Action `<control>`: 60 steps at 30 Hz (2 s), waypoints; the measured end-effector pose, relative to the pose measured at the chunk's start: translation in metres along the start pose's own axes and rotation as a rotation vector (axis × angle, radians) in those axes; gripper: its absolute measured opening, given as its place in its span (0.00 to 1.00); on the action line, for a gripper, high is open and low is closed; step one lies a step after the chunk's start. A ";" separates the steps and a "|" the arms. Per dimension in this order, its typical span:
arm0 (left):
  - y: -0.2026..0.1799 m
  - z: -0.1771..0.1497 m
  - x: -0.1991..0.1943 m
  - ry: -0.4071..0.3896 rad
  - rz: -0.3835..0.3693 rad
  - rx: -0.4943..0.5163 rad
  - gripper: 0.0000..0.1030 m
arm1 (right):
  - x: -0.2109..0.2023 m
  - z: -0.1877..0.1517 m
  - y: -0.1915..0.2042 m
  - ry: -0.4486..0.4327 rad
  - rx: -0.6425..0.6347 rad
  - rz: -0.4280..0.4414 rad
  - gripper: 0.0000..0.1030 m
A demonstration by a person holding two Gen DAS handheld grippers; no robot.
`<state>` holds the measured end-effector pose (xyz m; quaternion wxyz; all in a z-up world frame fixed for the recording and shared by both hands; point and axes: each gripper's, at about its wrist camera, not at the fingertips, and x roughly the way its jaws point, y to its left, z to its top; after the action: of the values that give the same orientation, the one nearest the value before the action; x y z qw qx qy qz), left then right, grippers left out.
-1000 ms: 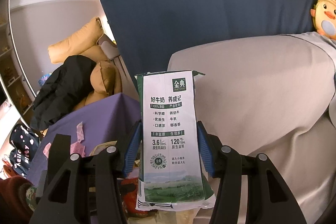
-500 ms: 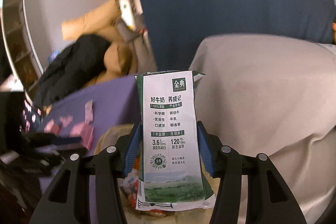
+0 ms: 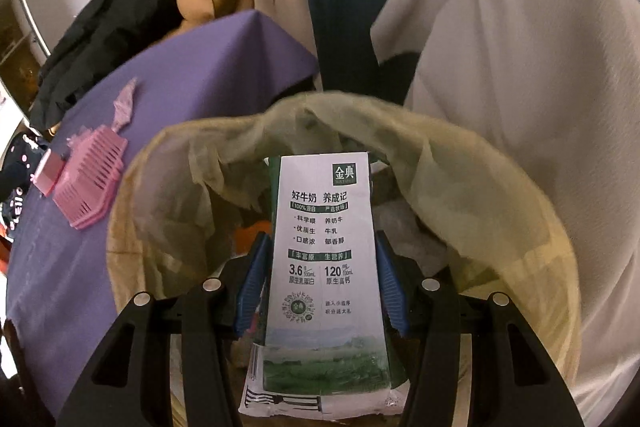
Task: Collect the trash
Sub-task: 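Open the right tool to release the milk carton into the trash bag, then grasp the pink wrapper with the right tool while the left tool grasps the pink plastic piece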
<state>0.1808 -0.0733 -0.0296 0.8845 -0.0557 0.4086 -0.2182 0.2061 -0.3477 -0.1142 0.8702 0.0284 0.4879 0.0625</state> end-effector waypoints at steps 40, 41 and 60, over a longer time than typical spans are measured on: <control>0.149 -0.054 -0.044 -0.056 0.113 -0.279 0.50 | -0.069 0.032 0.155 -0.131 -0.266 0.109 0.61; 0.153 -0.054 -0.044 -0.057 0.119 -0.282 0.50 | -0.064 0.036 0.165 -0.124 -0.277 0.127 0.61; 0.216 0.034 -0.032 -0.029 -0.026 0.013 0.59 | 0.011 0.114 0.223 -0.032 -0.305 0.101 0.61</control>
<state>0.2613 0.1322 -0.0448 0.8876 -0.0585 0.3937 -0.2317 0.2909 -0.1238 -0.0392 0.8678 -0.0785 0.4568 0.1789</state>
